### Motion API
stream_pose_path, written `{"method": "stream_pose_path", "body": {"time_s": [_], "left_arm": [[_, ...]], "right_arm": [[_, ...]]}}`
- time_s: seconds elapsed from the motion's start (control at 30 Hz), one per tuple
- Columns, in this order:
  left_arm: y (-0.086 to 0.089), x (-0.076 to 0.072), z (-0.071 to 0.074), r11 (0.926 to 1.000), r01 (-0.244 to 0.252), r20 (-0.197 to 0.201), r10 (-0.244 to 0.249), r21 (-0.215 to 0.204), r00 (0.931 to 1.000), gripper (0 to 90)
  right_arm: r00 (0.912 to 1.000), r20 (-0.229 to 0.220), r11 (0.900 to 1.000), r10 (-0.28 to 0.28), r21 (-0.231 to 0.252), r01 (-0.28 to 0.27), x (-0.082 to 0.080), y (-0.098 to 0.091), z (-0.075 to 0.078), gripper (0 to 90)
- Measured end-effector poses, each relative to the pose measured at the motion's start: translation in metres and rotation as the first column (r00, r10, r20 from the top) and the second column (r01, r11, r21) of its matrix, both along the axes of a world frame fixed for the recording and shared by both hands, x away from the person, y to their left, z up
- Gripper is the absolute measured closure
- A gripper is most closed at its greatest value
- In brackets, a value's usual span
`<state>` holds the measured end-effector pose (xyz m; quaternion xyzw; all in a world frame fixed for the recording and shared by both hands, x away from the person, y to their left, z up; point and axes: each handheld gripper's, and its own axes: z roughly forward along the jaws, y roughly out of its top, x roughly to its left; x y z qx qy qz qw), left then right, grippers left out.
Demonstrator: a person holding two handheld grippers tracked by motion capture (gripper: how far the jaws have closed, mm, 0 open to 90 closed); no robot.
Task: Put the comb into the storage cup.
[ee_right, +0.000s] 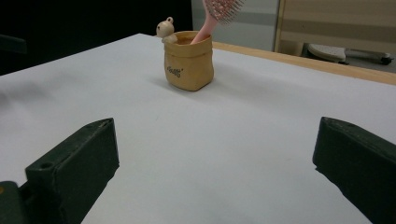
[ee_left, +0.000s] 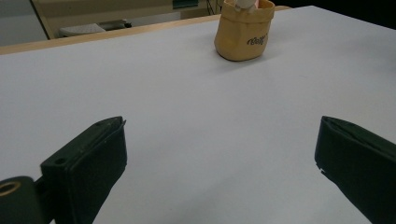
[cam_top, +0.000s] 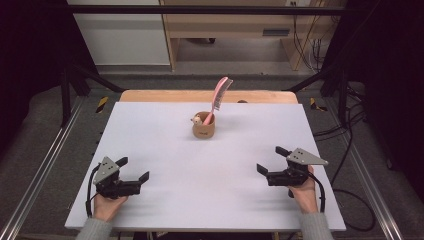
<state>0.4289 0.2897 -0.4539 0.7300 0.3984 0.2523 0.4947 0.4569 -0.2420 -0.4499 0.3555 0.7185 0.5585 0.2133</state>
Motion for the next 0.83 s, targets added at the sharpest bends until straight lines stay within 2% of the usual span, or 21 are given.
{"method": "stream_pose_path", "body": {"time_s": [0.07,0.37,0.43,0.53,0.83], "left_arm": [[0.0,0.0,0.0,1.0,0.003,0.0,-0.003,-0.002,1.0,2.3],[0.0,-0.001,0.0,1.0,0.005,0.005,-0.005,-0.002,1.0,2.4],[0.0,-0.001,0.0,1.0,0.006,0.004,-0.006,-0.002,1.0,2.4],[0.0,-0.001,0.0,1.0,0.008,0.004,-0.008,-0.002,1.0,2.4],[-0.002,0.0,0.0,0.9999,0.009,0.004,-0.009,0.005,0.9999,2.4]], "right_arm": [[0.9999,0.013,0.9995,0.008,0.029,-0.008,-0.002,-0.002,-0.003,0.9],[0.9993,-0.026,0.9993,0.026,0.027,-0.025,-0.006,-0.009,-0.009,0.8],[0.9997,-0.017,0.999,0.019,0.041,-0.019,-0.007,-0.011,-0.012,0.7],[0.9994,-0.034,0.9993,0.007,0.036,-0.006,-0.008,-0.015,-0.015,0.7],[0.9991,-0.042,0.999,-0.004,0.045,0.006,-0.008,-0.02,-0.017,0.6]]}}
